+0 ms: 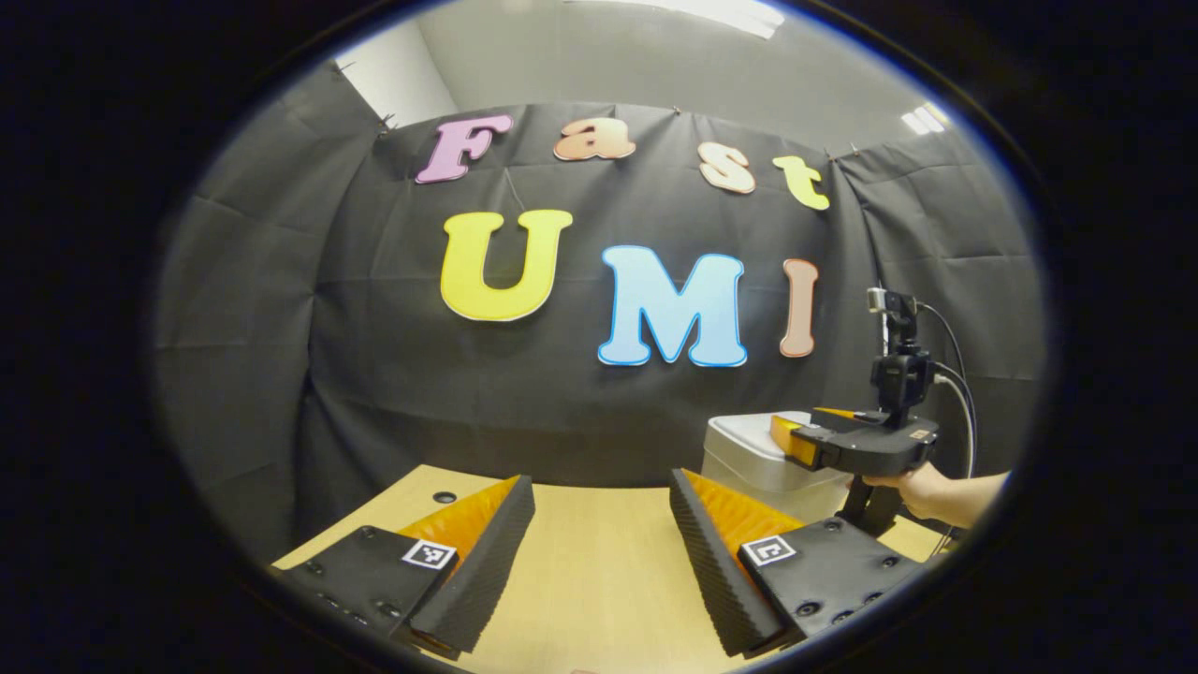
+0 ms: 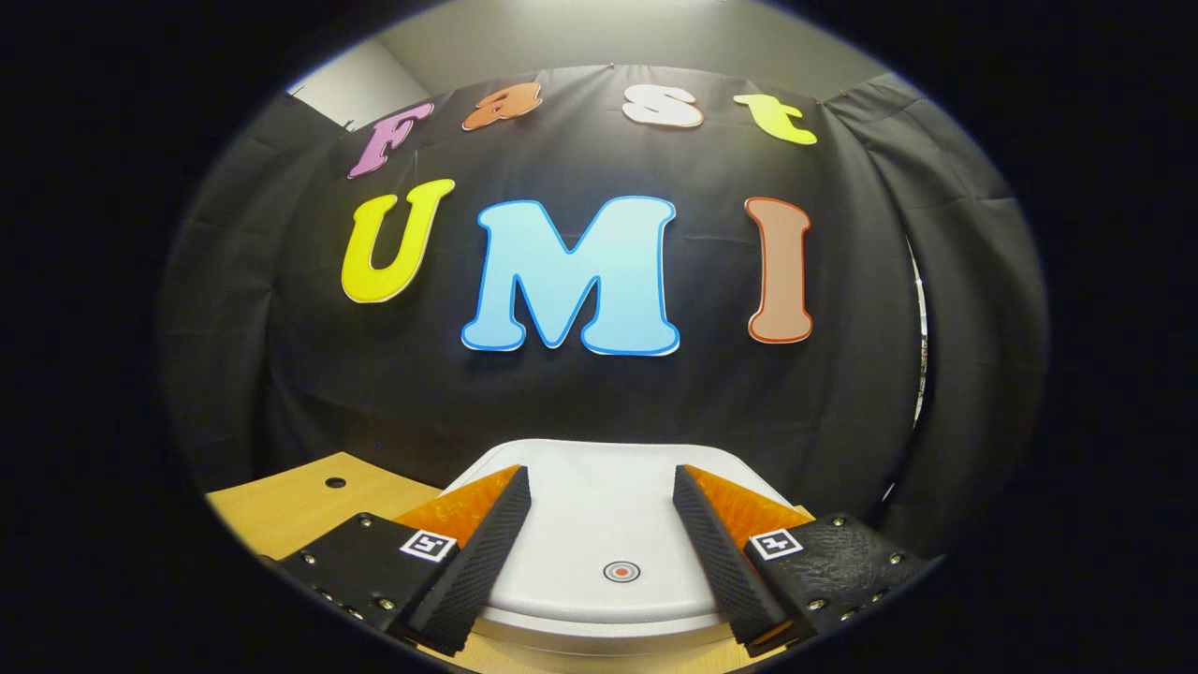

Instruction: Press the lid of the desktop garbage bin to open it, pick up the crumpled paper on the desktop and throw it into the bin, then pick up the pop can on the desktop and drop it into the bin, and finally close the garbage bin lid.

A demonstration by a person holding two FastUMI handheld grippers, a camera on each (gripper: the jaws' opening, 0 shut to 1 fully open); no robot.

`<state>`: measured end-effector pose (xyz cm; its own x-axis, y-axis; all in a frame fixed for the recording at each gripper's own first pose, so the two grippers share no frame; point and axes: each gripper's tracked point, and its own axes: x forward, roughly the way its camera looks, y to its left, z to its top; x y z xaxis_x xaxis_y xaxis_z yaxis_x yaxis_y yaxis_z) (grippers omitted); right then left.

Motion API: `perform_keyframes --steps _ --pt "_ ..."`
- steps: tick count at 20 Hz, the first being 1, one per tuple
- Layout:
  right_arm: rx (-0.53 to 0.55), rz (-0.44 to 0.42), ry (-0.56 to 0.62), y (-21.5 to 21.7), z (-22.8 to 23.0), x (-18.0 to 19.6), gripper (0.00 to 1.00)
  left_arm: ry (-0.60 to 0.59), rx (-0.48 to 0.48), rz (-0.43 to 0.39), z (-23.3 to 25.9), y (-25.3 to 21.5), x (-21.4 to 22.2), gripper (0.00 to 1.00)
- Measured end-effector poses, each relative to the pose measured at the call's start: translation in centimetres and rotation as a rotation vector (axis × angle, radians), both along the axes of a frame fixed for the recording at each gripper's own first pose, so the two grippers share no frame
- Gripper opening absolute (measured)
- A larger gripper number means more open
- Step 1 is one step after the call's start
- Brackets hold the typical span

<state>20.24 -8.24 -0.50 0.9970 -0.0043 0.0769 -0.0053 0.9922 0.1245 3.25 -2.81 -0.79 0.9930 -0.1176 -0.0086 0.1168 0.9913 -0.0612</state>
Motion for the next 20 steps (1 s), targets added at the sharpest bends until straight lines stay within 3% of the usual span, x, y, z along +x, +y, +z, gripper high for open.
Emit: perform_keyframes --steps 9,20 --pt "0.021 -0.006 -0.004 0.1 -0.4 0.1 1.0 0.005 -0.011 0.01 0.0 0.1 0.4 0.95" --pt "0.064 -0.038 0.058 0.0 -0.2 -0.6 0.99 -0.014 -0.01 0.066 1.2 -0.1 -2.5 0.94"
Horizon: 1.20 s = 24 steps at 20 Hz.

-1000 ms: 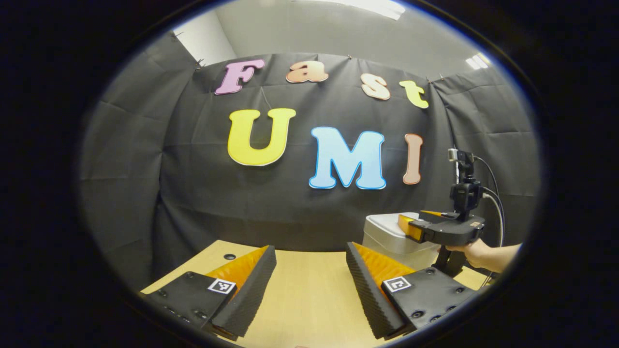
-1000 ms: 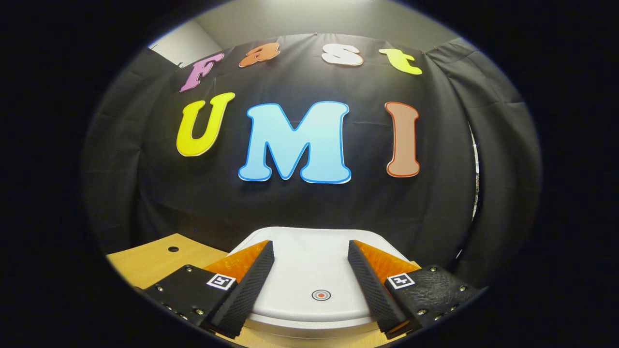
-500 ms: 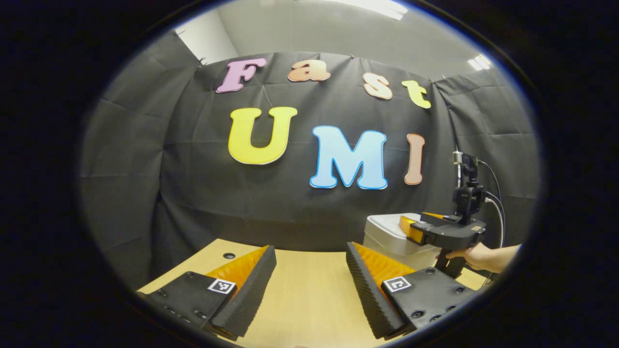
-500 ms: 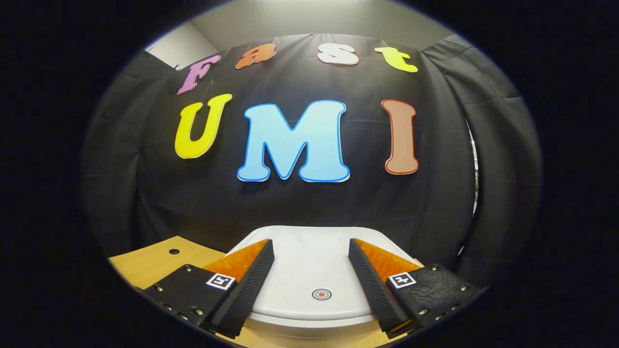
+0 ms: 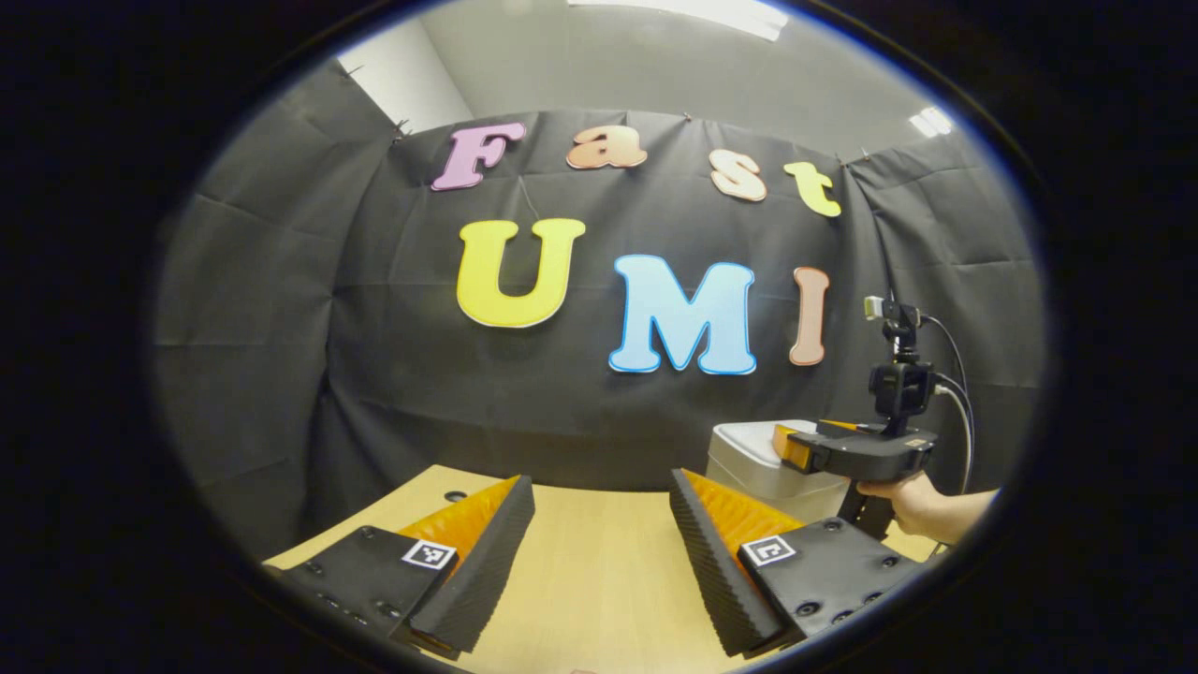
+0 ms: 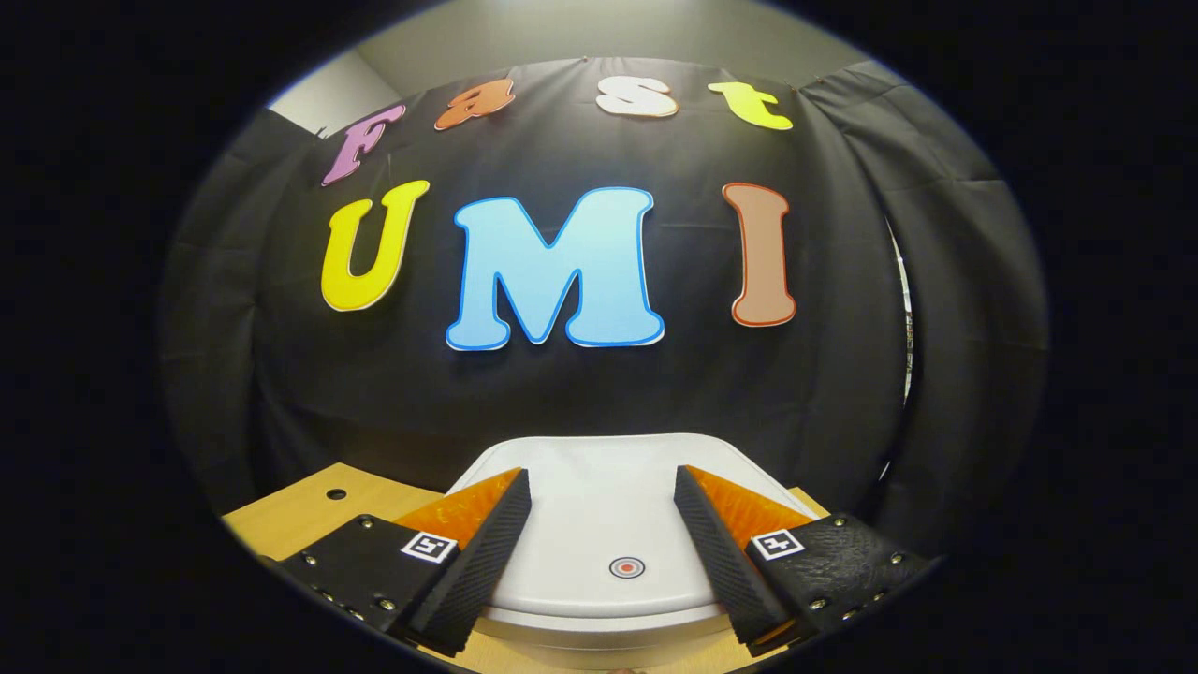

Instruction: Press the lid of the desktop garbage bin to open it, pick up the crumpled paper on the desktop and throw it into the bin, then pick up the pop can on the desktop and drop it into the bin, and finally close the garbage bin lid.

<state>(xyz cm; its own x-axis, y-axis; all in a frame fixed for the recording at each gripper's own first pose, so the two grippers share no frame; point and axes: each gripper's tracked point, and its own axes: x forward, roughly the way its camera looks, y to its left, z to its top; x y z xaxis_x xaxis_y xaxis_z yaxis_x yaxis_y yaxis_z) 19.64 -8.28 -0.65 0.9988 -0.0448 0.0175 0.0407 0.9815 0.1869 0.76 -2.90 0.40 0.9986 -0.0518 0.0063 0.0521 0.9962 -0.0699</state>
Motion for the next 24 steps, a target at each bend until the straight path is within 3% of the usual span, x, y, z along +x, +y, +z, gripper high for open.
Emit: perform_keyframes --steps 5,11,19,24 --pt "-0.026 0.01 0.049 0.0 -0.3 -2.6 0.98 -0.006 0.011 0.037 0.2 -0.1 -1.1 0.94" --pt "-0.025 0.085 0.099 0.7 -0.7 -7.5 0.98 -0.014 0.016 0.089 0.4 -0.9 -2.2 0.94" --pt "-0.075 0.136 -0.006 2.3 2.1 -15.8 0.98 -0.028 0.02 0.079 0.6 -3.0 -2.9 0.95" --pt "-0.093 0.133 -0.081 3.5 4.1 -19.0 0.98 -0.05 0.035 0.056 1.6 -2.6 -2.1 0.95"
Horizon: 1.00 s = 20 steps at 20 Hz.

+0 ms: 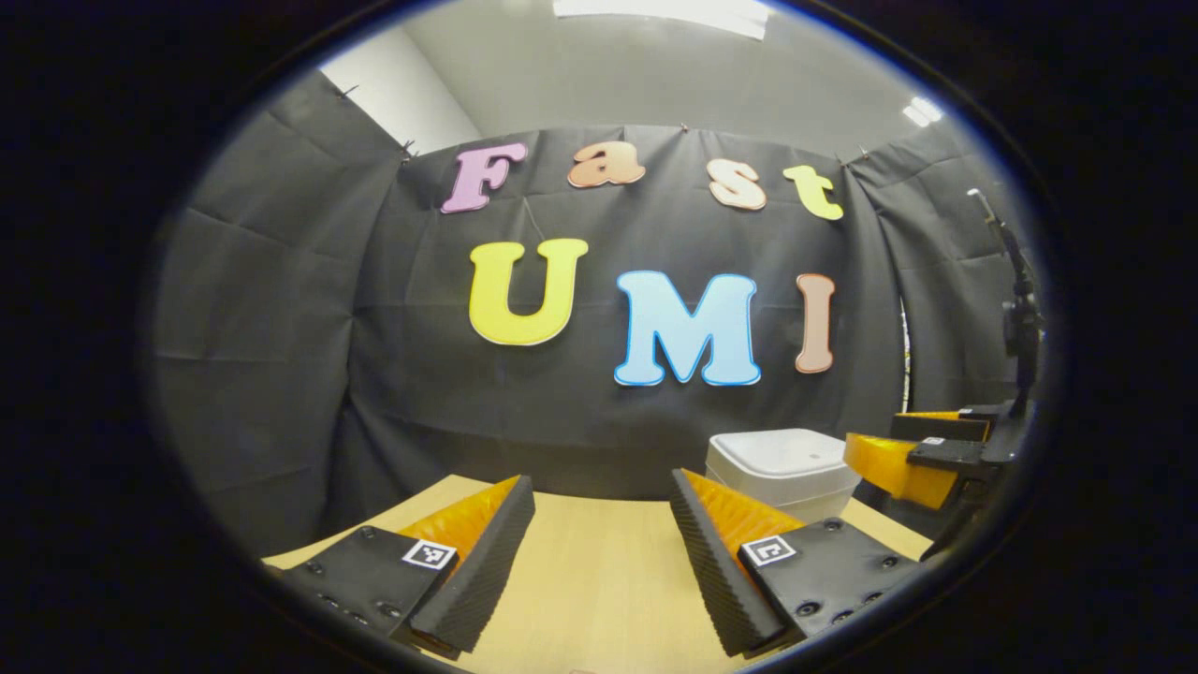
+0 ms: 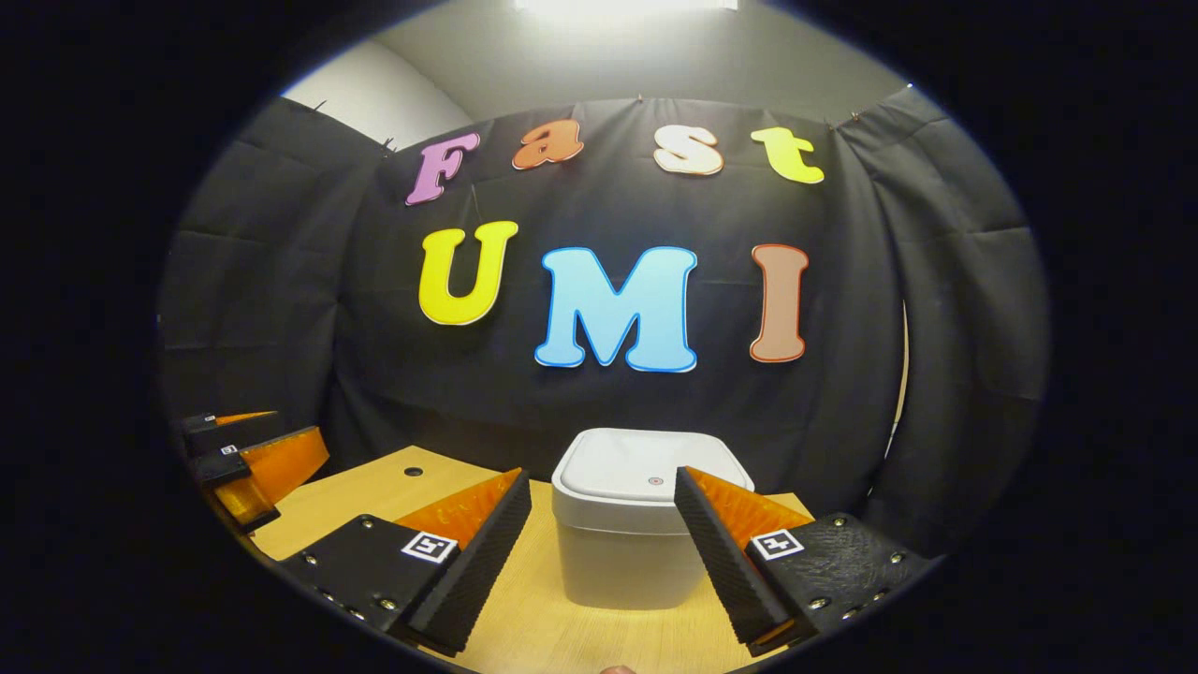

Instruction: Press the lid of the desktop garbage bin to open it, pick up the crumpled paper on the desktop and throw it into the bin, then pick up the pop can on the desktop and drop it into the bin, and finally close the garbage bin lid.

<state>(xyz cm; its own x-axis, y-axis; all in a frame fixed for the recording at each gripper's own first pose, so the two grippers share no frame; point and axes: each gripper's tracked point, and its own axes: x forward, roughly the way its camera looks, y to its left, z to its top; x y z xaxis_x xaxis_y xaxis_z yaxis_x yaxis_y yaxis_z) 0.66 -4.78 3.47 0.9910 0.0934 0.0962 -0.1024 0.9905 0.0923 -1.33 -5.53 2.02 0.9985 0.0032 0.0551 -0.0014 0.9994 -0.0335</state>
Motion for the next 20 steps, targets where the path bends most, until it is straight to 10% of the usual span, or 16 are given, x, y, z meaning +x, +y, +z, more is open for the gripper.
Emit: perform_keyframes --steps 20 --pt "0.0 -0.129 0.019 2.6 -1.0 -4.0 0.98 -0.028 0.041 -0.125 -0.2 2.8 1.8 0.94"
